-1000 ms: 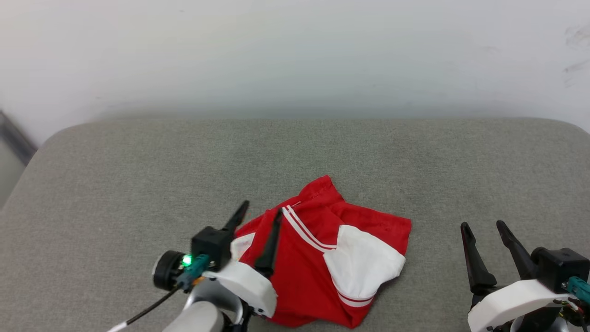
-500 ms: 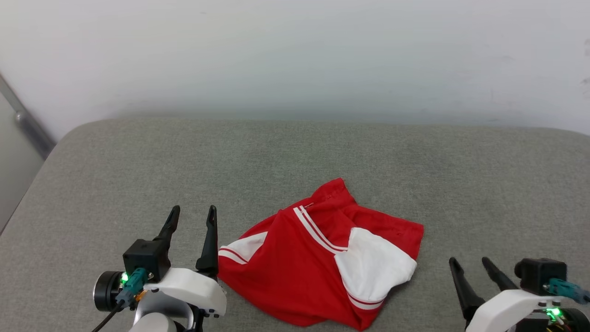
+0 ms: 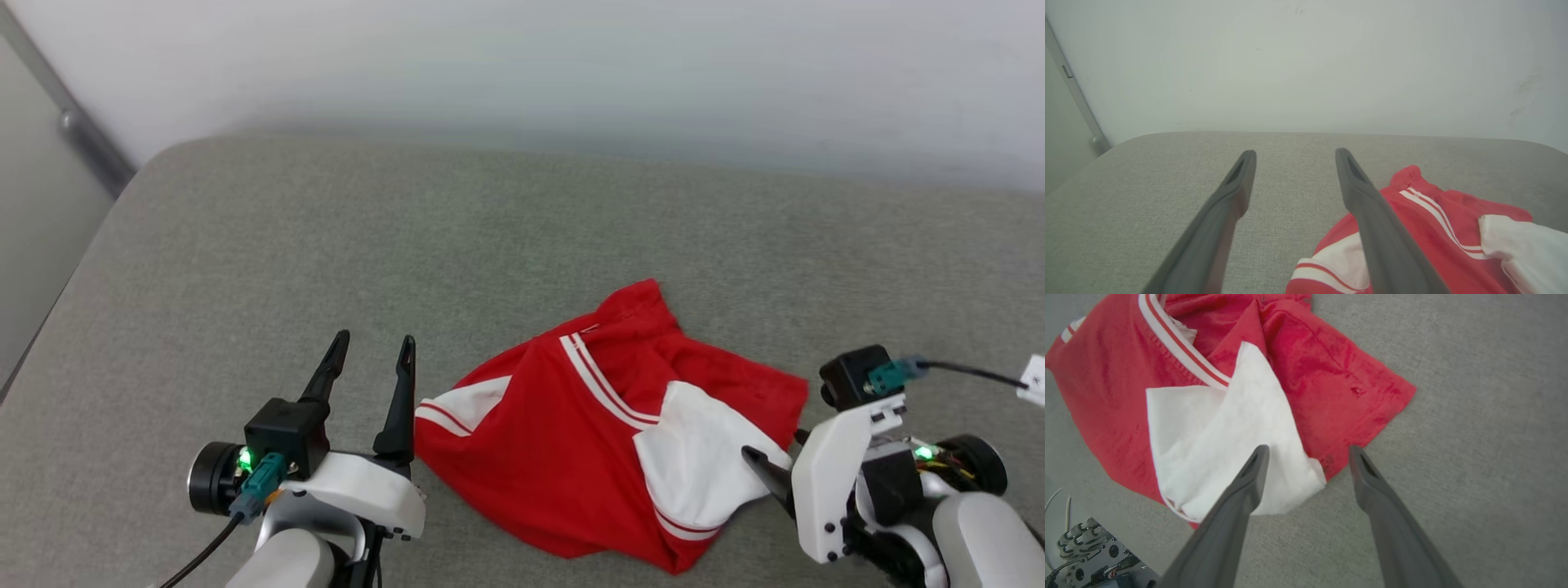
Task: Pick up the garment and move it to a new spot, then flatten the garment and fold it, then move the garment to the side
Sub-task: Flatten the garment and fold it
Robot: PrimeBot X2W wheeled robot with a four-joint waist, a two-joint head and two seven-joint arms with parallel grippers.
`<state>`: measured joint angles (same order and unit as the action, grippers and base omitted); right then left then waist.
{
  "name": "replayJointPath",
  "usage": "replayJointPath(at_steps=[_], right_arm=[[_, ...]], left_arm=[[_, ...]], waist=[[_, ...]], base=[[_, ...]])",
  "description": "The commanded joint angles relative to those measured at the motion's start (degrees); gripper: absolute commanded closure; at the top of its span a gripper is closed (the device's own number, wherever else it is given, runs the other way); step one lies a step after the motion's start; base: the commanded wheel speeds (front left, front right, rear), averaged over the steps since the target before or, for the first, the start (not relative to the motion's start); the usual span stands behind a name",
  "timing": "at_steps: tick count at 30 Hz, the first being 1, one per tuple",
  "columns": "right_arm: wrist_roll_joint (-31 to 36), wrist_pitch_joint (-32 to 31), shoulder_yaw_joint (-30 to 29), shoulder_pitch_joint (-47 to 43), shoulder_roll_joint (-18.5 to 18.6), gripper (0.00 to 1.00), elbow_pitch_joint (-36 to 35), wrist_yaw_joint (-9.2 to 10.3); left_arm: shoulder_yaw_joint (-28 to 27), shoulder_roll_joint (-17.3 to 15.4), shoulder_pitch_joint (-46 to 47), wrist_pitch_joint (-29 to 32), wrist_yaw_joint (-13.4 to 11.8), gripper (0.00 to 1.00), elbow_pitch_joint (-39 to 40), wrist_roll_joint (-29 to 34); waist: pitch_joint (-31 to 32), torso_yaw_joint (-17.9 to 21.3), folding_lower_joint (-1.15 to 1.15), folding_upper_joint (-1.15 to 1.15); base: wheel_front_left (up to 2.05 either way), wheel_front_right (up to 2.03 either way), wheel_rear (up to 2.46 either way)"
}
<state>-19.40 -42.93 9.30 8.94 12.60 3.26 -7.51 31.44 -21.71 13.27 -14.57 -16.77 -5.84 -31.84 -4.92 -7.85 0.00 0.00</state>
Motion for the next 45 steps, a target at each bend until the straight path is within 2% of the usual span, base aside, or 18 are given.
replayJointPath(at_steps=[1,5,7,8,13,17,22,28,33,34,35,36,41,45], right_arm=[[-0.75,-1.11,0.55,1.47,0.7,0.0,0.52,0.04],[-2.41,-4.81,2.9,3.29,2.34,0.0,1.84,0.03],[-3.2,-6.11,2.77,3.71,2.72,0.88,2.17,0.04],[-3.4,-6.65,2.72,3.88,2.8,1.0,1.94,0.04],[-3.66,-7.5,2.48,5.06,3.54,1.0,-1.48,0.03],[-2.76,-6.23,0.14,5.69,4.38,1.0,-5.12,0.04],[0.41,-3.48,-10.33,3.34,2.03,1.0,-7.67,0.04],[4.21,-0.23,-27.64,-4.37,-4.36,1.0,-6.54,0.03],[5.34,3.47,-33.89,-9.78,-8.06,1.0,-0.73,0.04],[5.2,4.62,-34.45,-10.07,-8.51,0.83,0.88,0.04],[5.32,5.55,-34.57,-10.58,-8.91,0.54,2.49,0.04],[5.47,6.72,-34.5,-10.86,-9.23,0.0,3.92,0.04],[5.4,16.86,-33.54,-9.75,-9.62,0.0,6.38,0.03],[7.25,24.79,-31.63,-10.29,-9.64,0.0,4.79,0.03]], left_arm=[[-0.03,0.32,0.62,-0.27,0.13,0.0,-0.05,0.47],[-0.5,1.31,1.16,-0.44,0.42,0.0,-0.6,0.63],[-0.81,1.79,1.07,-0.55,0.55,0.0,-0.93,0.7],[-0.98,1.89,0.91,-0.59,0.51,0.0,-1.06,0.76],[-2.21,2.36,0.05,-0.67,0.63,0.0,-1.9,0.97],[-3.11,2.51,-0.45,-0.71,0.43,0.0,-1.95,1.15],[-3.87,2.27,-1.42,-0.71,0.05,0.0,-1.67,1.45],[-4.52,2.35,-2.53,-0.67,-0.03,0.0,-1.3,1.15],[-4.4,1.62,-3.06,-0.23,0.12,0.0,-1.73,1.02],[-4.43,1.47,-3.18,-0.12,0.16,0.0,-1.88,0.95],[-4.47,1.38,-3.32,-0.04,0.21,0.0,-1.99,0.86],[-4.46,1.26,-3.43,0.12,0.21,0.0,-2.15,0.73],[-4.24,0.95,-4.13,0.54,-0.1,0.0,-2.53,0.52],[-3.93,0.44,-5.13,1.27,-0.62,0.0,-2.74,0.52]], waist=[[-1.57,-1.5,0.0,0.0],[-2.69,-2.71,0.0,0.0],[-2.78,-2.85,0.0,0.0],[-2.76,-2.83,0.0,0.0],[-2.37,-1.47,0.0,0.0],[-1.65,0.23,0.0,0.0],[-0.73,2.29,0.0,0.0],[-0.35,3.39,0.0,0.0],[-0.73,3.88,0.0,0.0],[-0.73,4.01,0.0,0.0],[-0.71,4.12,0.0,0.0],[-0.68,4.19,0.0,0.0],[0.49,4.39,0.0,0.0],[2.16,4.47,0.0,0.0]], base=[[0.0,0.0,0.0],[0.0,0.0,0.0],[0.0,0.0,0.0],[0.0,0.0,0.0],[0.0,0.0,0.0],[0.0,0.0,0.0],[0.0,0.0,0.0],[0.0,0.0,0.0],[0.0,0.0,0.0],[0.0,0.0,0.0],[0.0,0.0,0.0],[0.0,0.0,0.0],[0.0,0.0,0.0],[0.0,0.0,0.0]])
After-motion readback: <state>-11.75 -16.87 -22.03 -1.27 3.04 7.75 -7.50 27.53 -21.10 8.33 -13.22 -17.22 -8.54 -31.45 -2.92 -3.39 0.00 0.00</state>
